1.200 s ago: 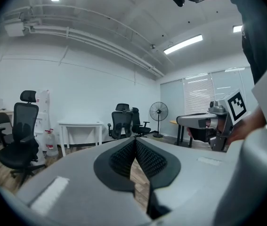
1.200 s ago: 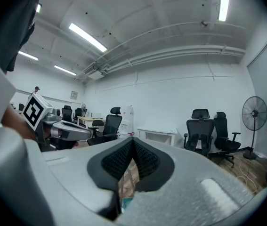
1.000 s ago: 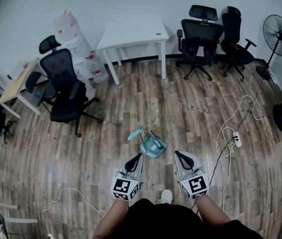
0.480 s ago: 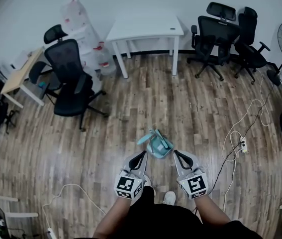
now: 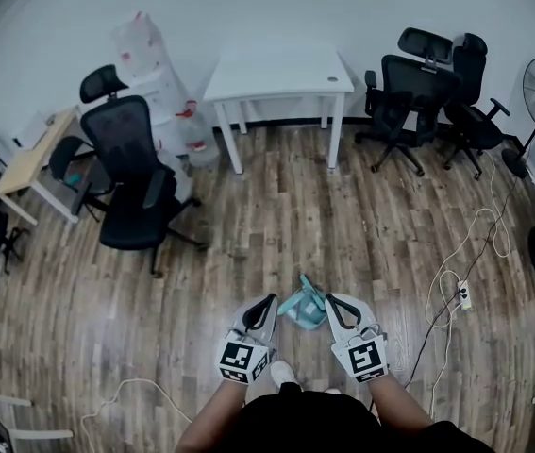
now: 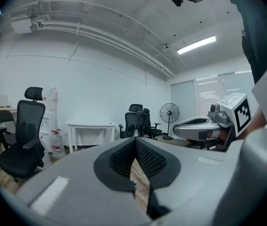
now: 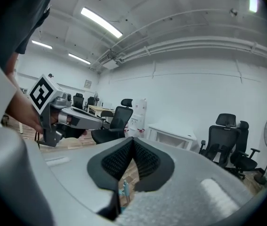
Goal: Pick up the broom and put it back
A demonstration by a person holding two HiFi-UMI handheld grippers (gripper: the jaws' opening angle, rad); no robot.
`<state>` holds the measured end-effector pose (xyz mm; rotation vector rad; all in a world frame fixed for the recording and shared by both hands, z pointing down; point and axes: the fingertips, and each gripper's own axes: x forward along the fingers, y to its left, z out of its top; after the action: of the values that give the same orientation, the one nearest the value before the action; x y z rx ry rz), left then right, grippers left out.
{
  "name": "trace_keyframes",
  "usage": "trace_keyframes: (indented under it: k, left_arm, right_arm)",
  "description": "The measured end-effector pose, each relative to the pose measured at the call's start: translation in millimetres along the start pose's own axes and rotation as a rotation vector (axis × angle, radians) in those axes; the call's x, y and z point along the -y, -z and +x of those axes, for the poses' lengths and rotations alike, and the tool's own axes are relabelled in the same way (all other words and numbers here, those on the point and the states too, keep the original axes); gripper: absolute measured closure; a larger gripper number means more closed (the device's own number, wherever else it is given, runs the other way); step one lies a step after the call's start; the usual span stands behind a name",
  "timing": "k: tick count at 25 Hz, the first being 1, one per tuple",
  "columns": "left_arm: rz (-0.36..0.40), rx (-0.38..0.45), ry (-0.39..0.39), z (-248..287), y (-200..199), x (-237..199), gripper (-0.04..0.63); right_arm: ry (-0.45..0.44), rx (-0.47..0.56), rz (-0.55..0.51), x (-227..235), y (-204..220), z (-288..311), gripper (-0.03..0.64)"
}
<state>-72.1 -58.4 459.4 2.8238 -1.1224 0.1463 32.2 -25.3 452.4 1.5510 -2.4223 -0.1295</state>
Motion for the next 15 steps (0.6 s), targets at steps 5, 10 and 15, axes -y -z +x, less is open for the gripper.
trace_keyframes:
  k: [5,10,15]
  left_arm:
    - [0.017,0.006,0.032,2.2,-1.5,-19.2,0.578]
    - [0.008,-0.015,0.036,5.0,7.1,-37.1,0.579]
    - [-0.028,-0.044,0.016,15.9,20.5,-45.2,0.579]
  right_arm:
    - [0.026,-0.012,-0.004,0.0,2.6,22.7,0.614]
    - [0.018,-0.042,0.012,-0.9,11.6,36.7,0.614]
    - [-0.007,-0.081,0.029,4.9,27.4,49.1,0.614]
